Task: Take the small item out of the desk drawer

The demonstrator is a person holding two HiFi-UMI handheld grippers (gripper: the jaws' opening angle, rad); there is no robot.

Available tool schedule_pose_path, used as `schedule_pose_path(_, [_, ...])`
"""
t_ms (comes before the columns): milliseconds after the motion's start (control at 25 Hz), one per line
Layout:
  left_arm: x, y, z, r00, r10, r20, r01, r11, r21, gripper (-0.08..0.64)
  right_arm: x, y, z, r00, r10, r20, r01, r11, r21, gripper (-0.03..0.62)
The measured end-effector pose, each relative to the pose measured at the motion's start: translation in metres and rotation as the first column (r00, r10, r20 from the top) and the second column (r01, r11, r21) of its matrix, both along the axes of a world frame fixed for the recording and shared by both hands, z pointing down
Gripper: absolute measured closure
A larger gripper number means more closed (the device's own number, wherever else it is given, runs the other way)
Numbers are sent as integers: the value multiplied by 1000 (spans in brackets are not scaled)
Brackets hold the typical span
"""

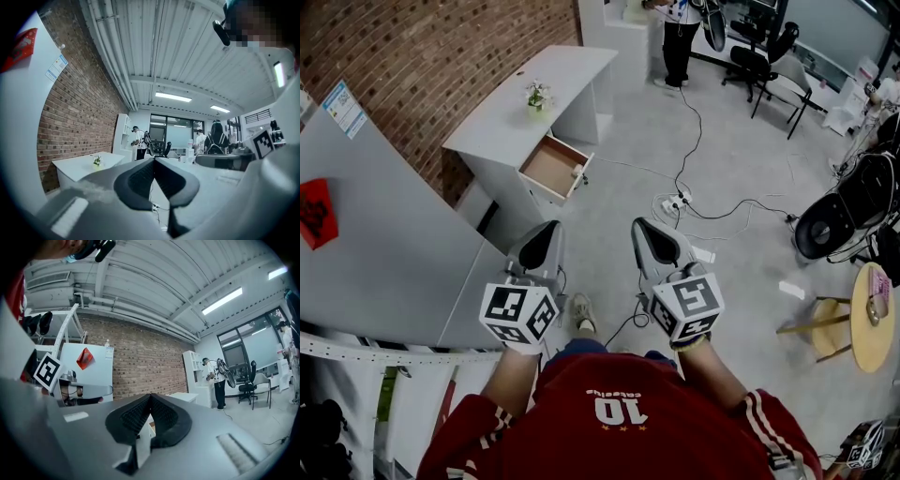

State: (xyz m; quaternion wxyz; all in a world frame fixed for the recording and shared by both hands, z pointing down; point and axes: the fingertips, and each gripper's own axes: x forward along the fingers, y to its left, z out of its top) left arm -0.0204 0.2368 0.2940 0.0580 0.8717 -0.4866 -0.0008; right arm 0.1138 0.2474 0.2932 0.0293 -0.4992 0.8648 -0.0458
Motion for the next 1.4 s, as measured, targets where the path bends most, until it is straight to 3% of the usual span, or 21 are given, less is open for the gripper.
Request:
schedule_pose_path(600, [-9,-54,9,1000,-3,3,3,1000,-14,557,-9,-49,4,1000,-25,-18,24,999,-27,592])
schedule_pose_path(1400, [-72,-201,-8,999,-29,-25,29,1000,13,557,-70,-207,-21,997,-66,-45,66,998,0,592])
